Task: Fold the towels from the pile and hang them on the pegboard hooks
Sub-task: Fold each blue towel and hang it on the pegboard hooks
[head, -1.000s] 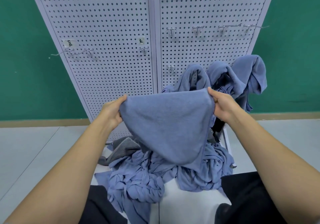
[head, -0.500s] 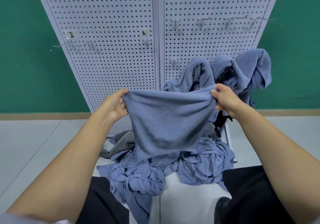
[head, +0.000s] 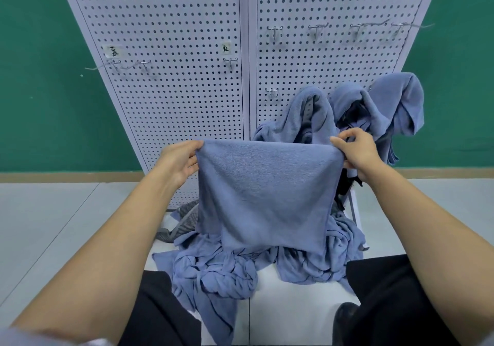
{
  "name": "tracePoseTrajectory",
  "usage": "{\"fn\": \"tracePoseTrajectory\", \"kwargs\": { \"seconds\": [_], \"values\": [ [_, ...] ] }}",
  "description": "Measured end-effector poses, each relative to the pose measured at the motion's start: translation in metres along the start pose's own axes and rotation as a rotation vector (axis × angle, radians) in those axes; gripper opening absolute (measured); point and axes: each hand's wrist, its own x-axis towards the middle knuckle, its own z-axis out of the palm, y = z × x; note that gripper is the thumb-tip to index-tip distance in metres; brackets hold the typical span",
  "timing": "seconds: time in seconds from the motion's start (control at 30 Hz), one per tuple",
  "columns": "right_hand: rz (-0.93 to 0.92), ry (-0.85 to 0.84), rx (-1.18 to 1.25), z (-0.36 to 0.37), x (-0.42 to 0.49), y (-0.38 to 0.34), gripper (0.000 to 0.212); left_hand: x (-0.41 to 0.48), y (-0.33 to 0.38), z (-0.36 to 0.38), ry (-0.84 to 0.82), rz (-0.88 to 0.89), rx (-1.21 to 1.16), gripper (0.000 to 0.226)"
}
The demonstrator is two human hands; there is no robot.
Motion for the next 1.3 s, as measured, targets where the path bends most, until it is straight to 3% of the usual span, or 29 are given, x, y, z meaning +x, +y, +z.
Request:
{"fn": "tracePoseTrajectory", "kwargs": {
  "seconds": [0.17,0.4,0.6,0.77,0.97,1.07,1.2,1.3],
  "values": [
    [0.087,-0.05,0.256,-0.002,-0.011,-0.006,0.006,0.003,0.0,-0.006,0.039,0.049,-0.01,0.014],
    [0.225,-0.231,0.393,-0.01,-0.012,-0.007,0.034,0.004,0.0,-0.008,0.004,0.037,0.017,0.02],
    [0.232,-0.174,0.5,-0.011,-0.011,-0.004,0.011,0.004,-0.001,-0.008,-0.004,0.025,0.116,0.025],
    [0.184,-0.255,0.373,-0.013,-0.012,-0.004,0.022,0.005,-0.001,-0.006,-0.014,0.006,0.115,0.027],
    [0.133,-0.225,0.341,-0.015,-0.015,-0.006,0.019,0.004,0.002,-0.008,-0.016,-0.031,0.106,0.03],
    [0.066,-0.244,0.241,-0.015,-0.015,-0.006,0.031,0.004,0.003,-0.01,0.0,-0.004,0.164,0.03],
    [-0.151,-0.167,-0.164,-0.015,-0.017,-0.005,0.031,0.004,-0.001,-0.008,-0.015,0.139,0.426,0.037],
    [-0.249,-0.119,-0.396,-0.016,-0.015,-0.003,0.025,0.001,-0.003,-0.008,0.017,0.317,0.692,0.028]
  ]
}}
